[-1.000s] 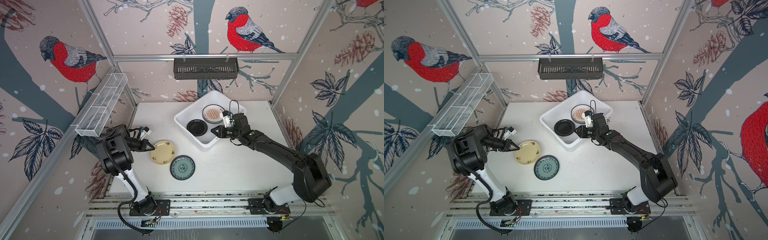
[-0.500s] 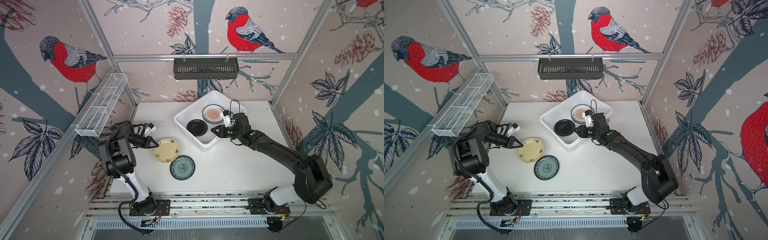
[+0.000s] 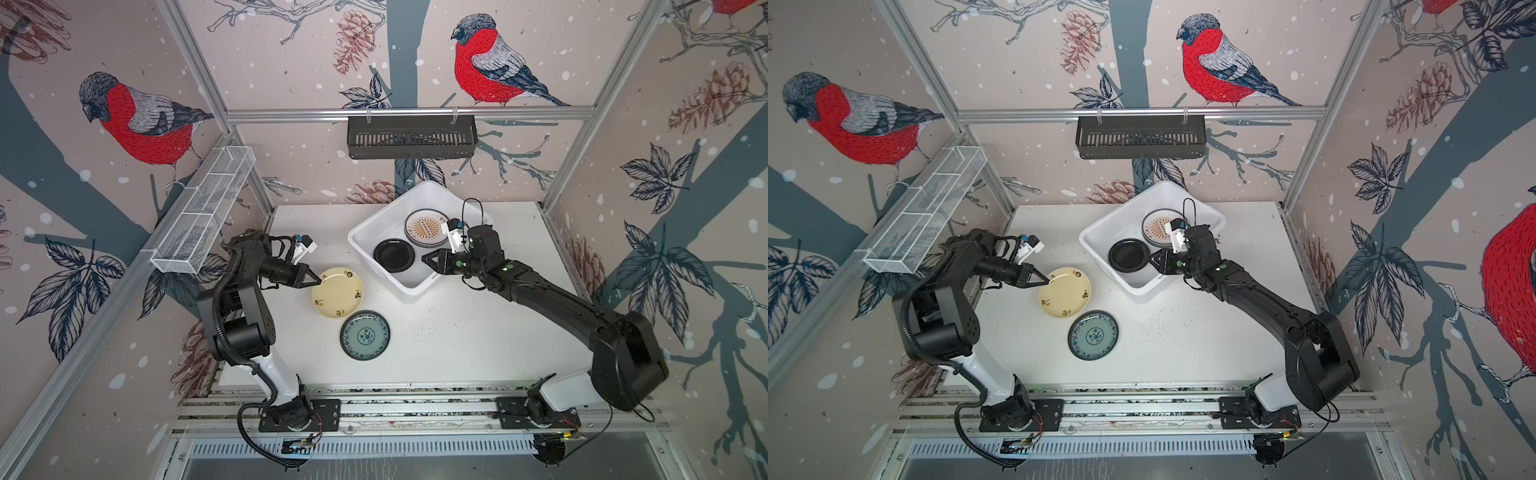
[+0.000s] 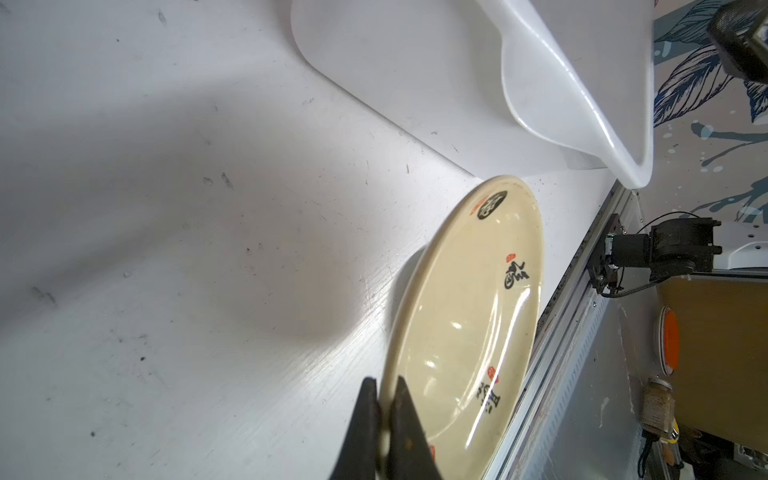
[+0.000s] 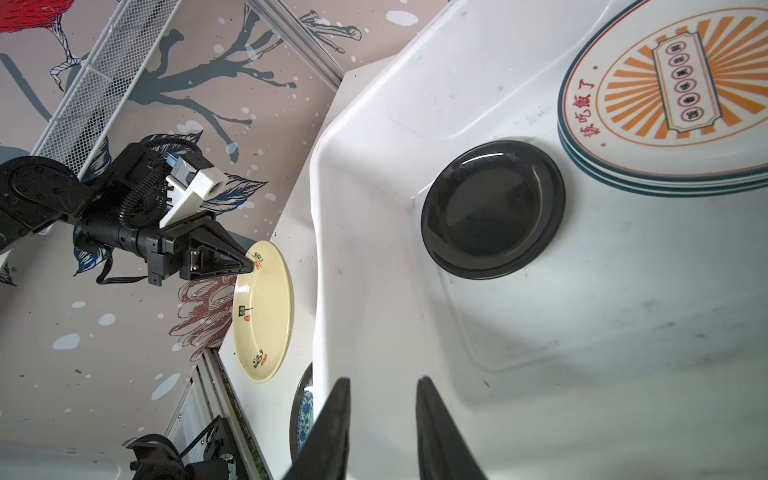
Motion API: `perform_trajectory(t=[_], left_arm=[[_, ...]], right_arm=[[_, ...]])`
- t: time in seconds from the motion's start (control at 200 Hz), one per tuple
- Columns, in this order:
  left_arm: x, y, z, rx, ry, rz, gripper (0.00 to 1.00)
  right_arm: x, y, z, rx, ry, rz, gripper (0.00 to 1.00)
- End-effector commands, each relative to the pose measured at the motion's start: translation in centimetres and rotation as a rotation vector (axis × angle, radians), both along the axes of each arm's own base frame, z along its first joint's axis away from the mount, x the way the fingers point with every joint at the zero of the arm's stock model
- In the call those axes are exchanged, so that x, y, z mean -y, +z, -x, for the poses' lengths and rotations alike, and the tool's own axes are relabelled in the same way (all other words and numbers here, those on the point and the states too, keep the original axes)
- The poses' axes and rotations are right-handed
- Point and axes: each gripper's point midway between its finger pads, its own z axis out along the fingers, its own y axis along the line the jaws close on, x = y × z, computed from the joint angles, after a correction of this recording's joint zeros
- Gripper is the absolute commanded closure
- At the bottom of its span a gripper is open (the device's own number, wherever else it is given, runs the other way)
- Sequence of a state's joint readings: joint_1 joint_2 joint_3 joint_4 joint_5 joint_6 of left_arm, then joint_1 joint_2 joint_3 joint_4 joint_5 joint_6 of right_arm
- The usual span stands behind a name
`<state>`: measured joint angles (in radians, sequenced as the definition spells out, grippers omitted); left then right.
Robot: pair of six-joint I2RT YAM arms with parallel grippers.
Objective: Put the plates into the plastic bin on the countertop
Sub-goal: 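Lift the cream plate and carry it toward the bin with the left gripper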
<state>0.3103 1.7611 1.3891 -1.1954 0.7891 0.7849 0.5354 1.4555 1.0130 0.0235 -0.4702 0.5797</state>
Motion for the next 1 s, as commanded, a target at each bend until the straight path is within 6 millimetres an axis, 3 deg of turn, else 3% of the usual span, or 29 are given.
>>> perform_trajectory(t=[0.0, 0.4, 0.715, 0.996], left_arm=[[1.0, 2.3, 0.4, -0.003, -0.004, 0.059, 1.00], [3.2, 6.2, -0.9, 0.097, -0.032, 0.051, 1.00], [4.5, 9.8, -2.5, 0.181, -0.037, 0.060, 1.00], [5.6, 11.5, -4.2, 0.249, -0.028, 0.063, 1.00]], right_arm=[[-0.3, 1.3, -0.1, 0.032, 0.008, -0.038, 0.70], [-1.1, 3.5, 0.0, 0.073, 0.042, -0.067, 0.65], [-4.7, 5.2, 0.9, 0.095, 0.135, -0.093, 0.61], [-7.8, 5.7, 1.7, 0.105, 0.159, -0.125, 0.60]])
